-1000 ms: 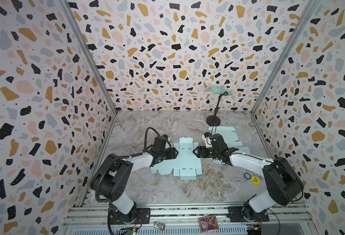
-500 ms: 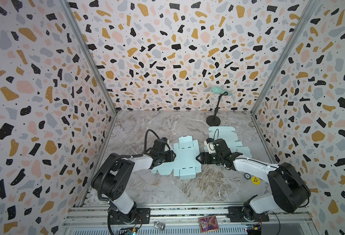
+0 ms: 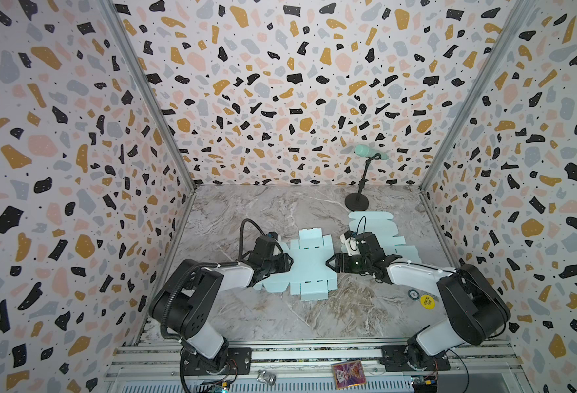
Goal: Fold the paper box
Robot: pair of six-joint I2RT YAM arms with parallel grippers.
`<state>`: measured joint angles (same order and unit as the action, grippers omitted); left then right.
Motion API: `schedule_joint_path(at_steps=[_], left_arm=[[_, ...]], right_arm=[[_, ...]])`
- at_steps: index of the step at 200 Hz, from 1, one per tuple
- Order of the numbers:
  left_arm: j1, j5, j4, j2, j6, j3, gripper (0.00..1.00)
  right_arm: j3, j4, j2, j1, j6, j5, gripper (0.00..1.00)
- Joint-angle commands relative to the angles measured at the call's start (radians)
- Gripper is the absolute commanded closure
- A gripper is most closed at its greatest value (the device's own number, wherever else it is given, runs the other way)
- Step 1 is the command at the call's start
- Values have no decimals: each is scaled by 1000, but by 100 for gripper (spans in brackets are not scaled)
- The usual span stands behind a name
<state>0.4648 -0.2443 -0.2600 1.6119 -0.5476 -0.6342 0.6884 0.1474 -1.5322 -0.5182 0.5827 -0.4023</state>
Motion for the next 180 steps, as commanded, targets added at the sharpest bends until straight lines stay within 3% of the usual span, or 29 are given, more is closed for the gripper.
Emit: schedule_joint_path(at_steps=[1,68,114,180], left_arm=[[0,16,21,-1,-11,26,50],[0,10,16,3,-12,36,50],[0,2,-16,3,-18,42,49],[0,3,-15,-4,-17,45,49]], right_arm=[[22,50,-10,1,31,-9,31],[45,97,-64,-9,58,-21,33],[45,113,-66,-10,66,-24,47],[48,135,-80,-18,80,-20,58]])
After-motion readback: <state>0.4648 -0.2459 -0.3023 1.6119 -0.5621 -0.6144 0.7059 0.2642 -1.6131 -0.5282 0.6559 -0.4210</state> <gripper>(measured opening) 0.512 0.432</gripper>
